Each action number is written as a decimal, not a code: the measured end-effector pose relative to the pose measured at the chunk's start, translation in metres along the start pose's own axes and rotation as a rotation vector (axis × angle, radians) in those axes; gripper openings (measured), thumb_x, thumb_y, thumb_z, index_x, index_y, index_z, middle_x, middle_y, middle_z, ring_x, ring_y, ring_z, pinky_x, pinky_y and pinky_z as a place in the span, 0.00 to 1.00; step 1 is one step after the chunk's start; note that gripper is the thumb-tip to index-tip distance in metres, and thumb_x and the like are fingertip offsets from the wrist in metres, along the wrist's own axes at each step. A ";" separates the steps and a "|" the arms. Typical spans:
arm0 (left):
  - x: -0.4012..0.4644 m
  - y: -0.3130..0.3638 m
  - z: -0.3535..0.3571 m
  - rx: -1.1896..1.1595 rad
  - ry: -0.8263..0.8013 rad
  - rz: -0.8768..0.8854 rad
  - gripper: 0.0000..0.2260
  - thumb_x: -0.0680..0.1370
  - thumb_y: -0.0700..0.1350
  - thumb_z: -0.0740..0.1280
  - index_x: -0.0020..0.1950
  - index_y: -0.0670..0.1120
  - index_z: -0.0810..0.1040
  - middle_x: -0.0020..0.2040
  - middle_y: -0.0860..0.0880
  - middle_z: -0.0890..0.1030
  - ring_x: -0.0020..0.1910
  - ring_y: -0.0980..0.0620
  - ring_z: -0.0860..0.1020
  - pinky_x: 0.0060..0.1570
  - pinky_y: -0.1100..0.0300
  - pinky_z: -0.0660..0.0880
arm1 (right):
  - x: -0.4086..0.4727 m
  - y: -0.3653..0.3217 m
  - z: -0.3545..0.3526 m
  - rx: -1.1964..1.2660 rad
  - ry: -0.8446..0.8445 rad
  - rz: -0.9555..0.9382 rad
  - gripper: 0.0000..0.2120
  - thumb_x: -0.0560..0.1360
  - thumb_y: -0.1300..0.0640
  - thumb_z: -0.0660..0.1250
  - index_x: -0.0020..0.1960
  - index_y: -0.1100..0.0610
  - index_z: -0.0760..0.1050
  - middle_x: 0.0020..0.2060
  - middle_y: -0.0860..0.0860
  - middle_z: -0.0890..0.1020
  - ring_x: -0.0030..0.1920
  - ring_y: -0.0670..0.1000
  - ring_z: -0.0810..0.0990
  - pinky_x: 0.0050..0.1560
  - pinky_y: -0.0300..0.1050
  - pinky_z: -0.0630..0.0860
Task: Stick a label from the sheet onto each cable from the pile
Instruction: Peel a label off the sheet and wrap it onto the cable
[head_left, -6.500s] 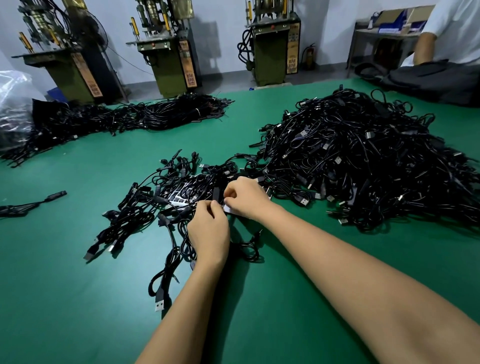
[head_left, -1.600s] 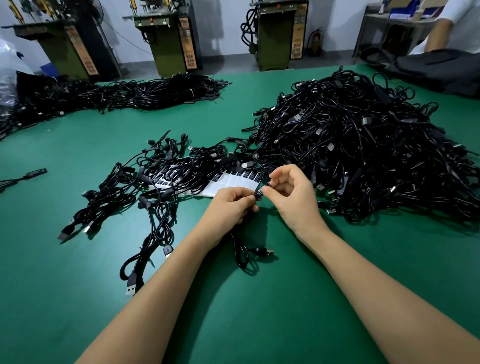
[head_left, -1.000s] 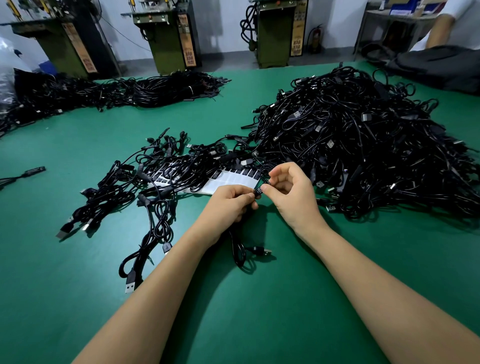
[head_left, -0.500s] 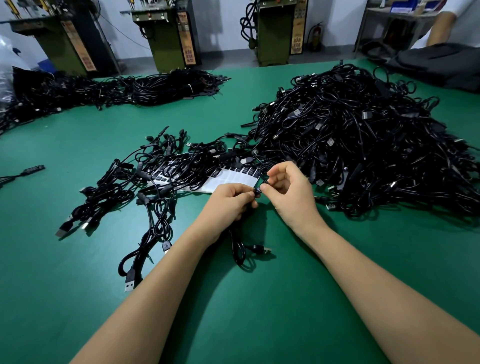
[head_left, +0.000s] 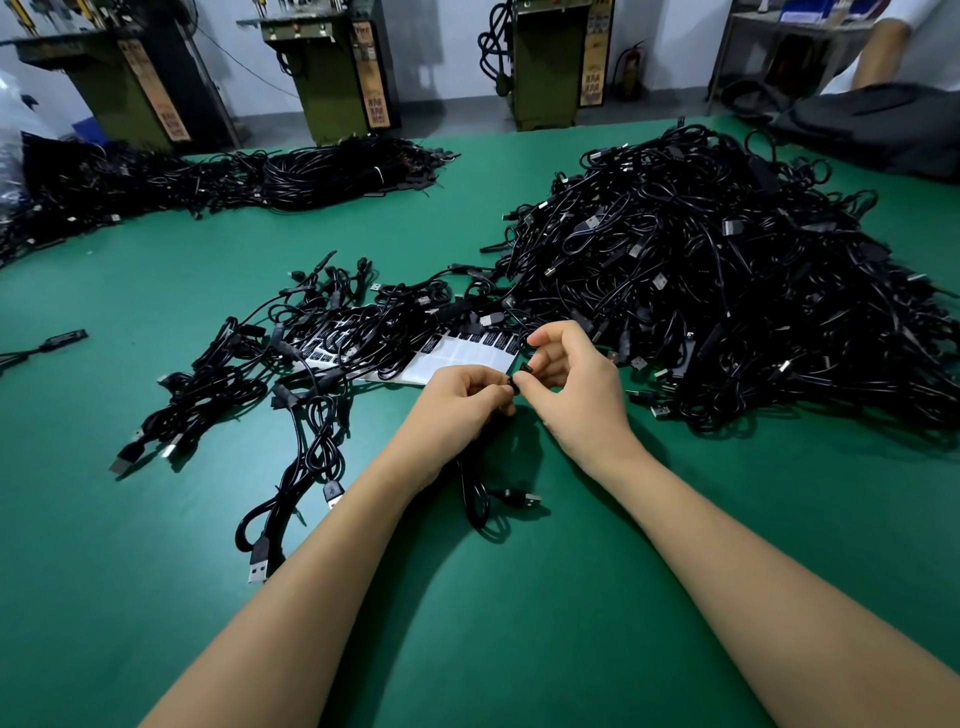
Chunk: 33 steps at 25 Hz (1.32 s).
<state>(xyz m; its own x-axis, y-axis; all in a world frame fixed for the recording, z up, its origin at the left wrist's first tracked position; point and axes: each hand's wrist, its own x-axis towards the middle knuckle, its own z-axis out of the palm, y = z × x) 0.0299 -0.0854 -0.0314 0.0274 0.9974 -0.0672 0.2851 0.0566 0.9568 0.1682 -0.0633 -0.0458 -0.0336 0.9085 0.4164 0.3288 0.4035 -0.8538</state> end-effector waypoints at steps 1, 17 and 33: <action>0.000 0.000 0.000 0.006 0.002 0.003 0.08 0.78 0.39 0.64 0.40 0.46 0.80 0.31 0.54 0.79 0.24 0.58 0.66 0.25 0.67 0.63 | 0.000 0.000 0.000 -0.018 0.000 -0.004 0.14 0.70 0.66 0.71 0.51 0.55 0.73 0.37 0.45 0.75 0.40 0.47 0.76 0.43 0.39 0.76; 0.004 -0.006 0.006 0.011 0.133 0.061 0.08 0.78 0.46 0.66 0.40 0.46 0.79 0.30 0.51 0.71 0.27 0.56 0.66 0.27 0.63 0.63 | 0.001 0.004 -0.001 0.075 0.104 0.123 0.11 0.72 0.62 0.71 0.49 0.51 0.72 0.37 0.46 0.81 0.38 0.42 0.77 0.43 0.37 0.74; 0.002 -0.004 0.007 -0.024 0.078 0.040 0.05 0.79 0.42 0.65 0.44 0.46 0.78 0.32 0.52 0.73 0.27 0.59 0.68 0.28 0.67 0.66 | 0.002 0.004 0.000 0.004 0.055 0.088 0.05 0.75 0.63 0.68 0.45 0.53 0.76 0.37 0.43 0.78 0.39 0.40 0.76 0.45 0.37 0.74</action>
<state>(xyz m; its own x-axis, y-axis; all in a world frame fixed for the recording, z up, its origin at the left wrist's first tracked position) 0.0357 -0.0836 -0.0371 -0.0362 0.9993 -0.0074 0.2621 0.0166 0.9649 0.1698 -0.0593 -0.0485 0.0473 0.9330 0.3567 0.3249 0.3233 -0.8888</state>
